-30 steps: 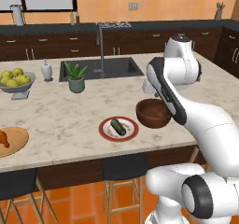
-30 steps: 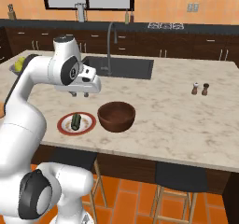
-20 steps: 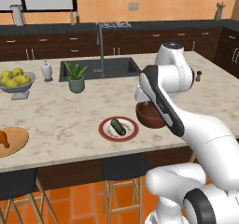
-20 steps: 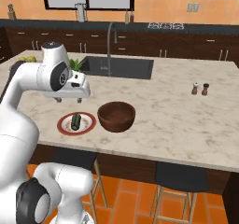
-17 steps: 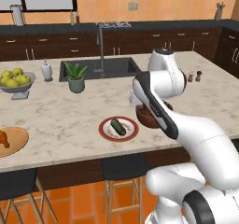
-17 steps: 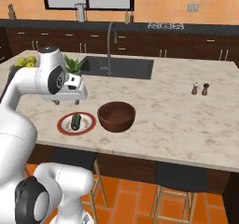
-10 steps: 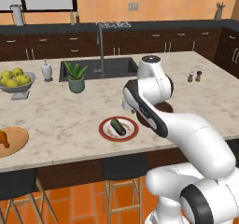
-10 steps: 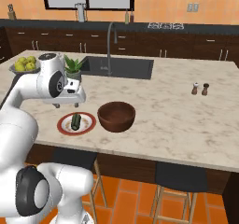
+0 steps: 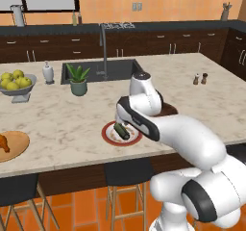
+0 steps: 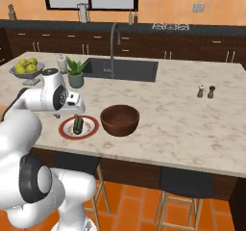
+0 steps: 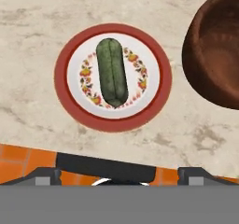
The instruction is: Pick the chicken drumstick and cucumber from their plates and place them in the bowl. Then put the bowl in the fridge.
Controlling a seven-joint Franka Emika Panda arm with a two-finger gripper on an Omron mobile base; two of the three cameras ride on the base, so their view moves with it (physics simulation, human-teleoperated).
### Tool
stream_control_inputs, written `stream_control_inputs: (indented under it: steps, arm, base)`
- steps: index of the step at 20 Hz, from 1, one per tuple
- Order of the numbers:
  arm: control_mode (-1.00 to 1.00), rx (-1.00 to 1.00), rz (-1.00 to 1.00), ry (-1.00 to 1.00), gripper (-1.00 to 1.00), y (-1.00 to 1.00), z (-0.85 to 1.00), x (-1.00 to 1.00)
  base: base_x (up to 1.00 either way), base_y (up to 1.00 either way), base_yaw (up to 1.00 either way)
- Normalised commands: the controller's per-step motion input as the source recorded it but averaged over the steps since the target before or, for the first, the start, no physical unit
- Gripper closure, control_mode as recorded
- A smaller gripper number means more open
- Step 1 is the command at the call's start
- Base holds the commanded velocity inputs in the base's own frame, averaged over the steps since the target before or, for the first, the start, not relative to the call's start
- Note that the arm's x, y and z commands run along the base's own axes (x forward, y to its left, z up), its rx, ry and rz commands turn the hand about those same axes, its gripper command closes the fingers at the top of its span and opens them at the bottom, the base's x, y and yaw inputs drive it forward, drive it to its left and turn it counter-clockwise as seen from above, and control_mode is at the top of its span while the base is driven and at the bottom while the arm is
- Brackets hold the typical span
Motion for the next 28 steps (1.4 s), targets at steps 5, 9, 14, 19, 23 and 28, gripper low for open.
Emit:
stream_control_inputs:
  steps: [5, 9, 14, 19, 23, 28]
  arm:
    - [-1.0, 0.0, 0.0, 0.0, -1.0, 0.18, -0.39, 0.52]
    - [-1.0, 0.0, 0.0, 0.0, -1.0, 0.18, -0.39, 0.5]
    - [-1.0, 0.0, 0.0, 0.01, -1.0, 0.05, -0.44, 0.14]
    - [-1.0, 0.0, 0.0, 0.0, -1.0, 0.0, -0.43, 0.21]
    - [-1.0, 0.0, 0.0, 0.0, -1.0, 0.0, -0.33, 0.39]
    - [-1.0, 0.0, 0.0, 0.01, -1.0, 0.0, -0.35, 0.3]
  base:
    - [0.0, 0.0, 0.0]
    - [0.0, 0.0, 0.0]
    - [0.0, 0.0, 0.0]
    - [0.0, 0.0, 0.0]
    - [0.0, 0.0, 0.0]
    - [0.0, 0.0, 0.0]
